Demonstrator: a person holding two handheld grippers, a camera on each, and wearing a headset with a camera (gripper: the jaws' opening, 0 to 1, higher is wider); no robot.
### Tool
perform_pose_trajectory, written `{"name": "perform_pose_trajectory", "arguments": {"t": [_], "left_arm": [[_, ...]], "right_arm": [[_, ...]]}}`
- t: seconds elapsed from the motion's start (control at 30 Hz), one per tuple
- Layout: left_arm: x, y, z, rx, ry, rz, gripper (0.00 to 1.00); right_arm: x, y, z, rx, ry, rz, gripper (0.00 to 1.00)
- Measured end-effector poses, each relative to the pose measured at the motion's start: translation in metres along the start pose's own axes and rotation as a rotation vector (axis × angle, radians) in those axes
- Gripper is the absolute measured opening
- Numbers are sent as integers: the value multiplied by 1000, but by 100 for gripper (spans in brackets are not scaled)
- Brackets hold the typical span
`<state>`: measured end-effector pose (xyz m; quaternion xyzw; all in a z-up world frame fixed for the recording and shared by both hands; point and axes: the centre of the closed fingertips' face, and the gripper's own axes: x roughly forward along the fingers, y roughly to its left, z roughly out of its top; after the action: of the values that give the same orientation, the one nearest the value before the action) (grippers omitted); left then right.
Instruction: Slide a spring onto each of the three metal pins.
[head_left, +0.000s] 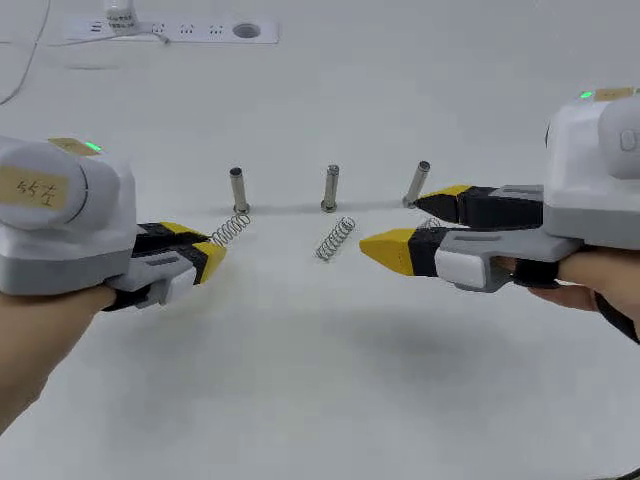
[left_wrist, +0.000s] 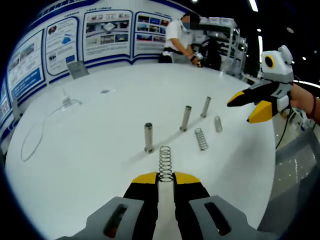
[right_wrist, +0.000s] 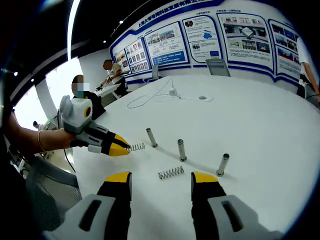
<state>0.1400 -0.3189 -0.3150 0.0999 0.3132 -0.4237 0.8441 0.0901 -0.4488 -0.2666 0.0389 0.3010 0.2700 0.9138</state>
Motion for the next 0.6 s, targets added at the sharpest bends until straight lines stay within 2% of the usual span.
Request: {"name": "perform_pose_trajectory", "arguments": {"t": [0.17,0.27,0.37,0.6], "left_arm": [[-8,-8,12,-36,-76,-9,10],[-11,-14,18,-70,-113,-24,10],[-15,-21,24,-92,-153,-39,10],[-23,-30,34,-99,-214,-59,10]], "right_arm": [[5,10,10,64,-42,23,47],[8,16,17,130,-73,35,45],[12,21,25,225,-114,56,44],[21,29,34,291,-138,78,42]]}}
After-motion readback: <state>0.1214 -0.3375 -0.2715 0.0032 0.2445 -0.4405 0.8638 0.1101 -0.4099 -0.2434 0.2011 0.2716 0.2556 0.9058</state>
